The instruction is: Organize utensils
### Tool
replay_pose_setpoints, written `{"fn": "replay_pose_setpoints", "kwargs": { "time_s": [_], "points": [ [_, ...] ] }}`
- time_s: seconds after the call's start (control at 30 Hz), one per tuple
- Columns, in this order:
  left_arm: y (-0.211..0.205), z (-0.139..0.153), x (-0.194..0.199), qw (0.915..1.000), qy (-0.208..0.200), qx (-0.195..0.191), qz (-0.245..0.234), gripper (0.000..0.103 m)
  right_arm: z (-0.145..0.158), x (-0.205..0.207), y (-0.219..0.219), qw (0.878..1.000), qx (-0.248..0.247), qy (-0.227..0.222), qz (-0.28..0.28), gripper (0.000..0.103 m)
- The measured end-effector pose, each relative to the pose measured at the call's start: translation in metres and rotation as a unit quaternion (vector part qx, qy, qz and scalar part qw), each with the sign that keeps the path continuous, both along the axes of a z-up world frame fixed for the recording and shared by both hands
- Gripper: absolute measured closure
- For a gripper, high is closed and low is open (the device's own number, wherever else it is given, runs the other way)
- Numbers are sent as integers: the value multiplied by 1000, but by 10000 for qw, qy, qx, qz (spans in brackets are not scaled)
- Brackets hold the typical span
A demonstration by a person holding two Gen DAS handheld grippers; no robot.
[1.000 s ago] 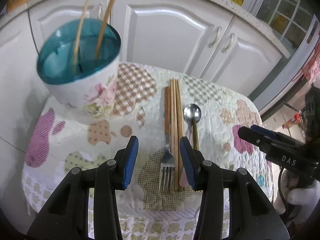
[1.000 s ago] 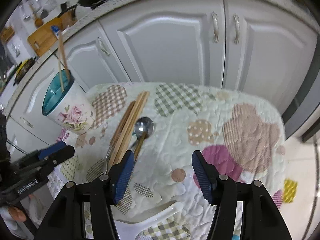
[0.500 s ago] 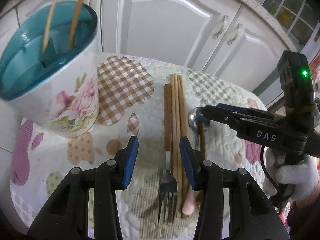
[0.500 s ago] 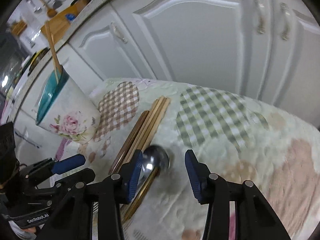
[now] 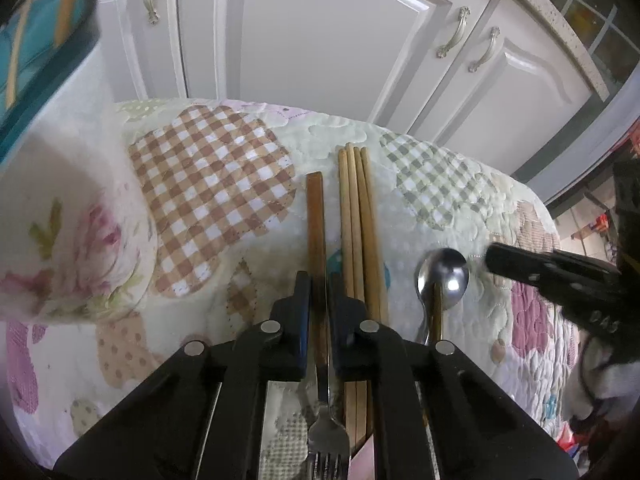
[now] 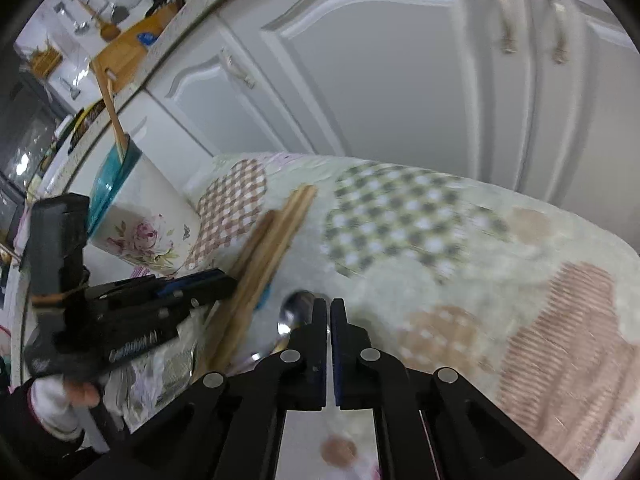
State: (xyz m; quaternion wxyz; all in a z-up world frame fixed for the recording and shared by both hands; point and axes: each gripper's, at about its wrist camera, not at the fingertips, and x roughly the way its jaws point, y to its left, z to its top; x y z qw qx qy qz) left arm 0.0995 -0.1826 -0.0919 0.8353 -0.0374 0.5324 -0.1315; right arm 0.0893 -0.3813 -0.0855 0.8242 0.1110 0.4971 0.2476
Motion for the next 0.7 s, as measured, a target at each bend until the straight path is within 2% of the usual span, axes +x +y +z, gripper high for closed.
{"fn": "replay_pose_setpoints", "kwargs": {
  "time_s": [0.2,0.27,0.33,0.37,0.53,0.57,0.6,0.63,0.7],
  "points": [
    [14,1,-28,10000,44,3,-33,96,0,-11,-31,9994,22,9,-346,101],
    [18,1,-37,10000,71,24,-41,96,1,-11,-30,9990,298,-45,-333,96],
    [21,1,-44,9999,130,2,-45,96,2,-9,-22,9991,371,-45,-214,80],
    [22,1,-46,9999,139,12,-54,96,1,-7,-12,9996,268,-90,-80,78],
    [18,4,-43,9997,35,222,-80,93,-13,13,15,9996,170,75,199,78],
    [14,5,-40,9996,7,269,-79,88,-17,16,17,9996,157,115,204,81],
    [13,5,-36,9996,-10,289,-79,82,-20,16,18,9997,137,112,194,91],
    [12,5,-32,9995,-18,302,-73,80,-21,17,19,9996,148,122,201,96],
    [8,2,-22,9994,19,339,-53,79,-22,15,22,9995,151,147,214,98]
  ]
}}
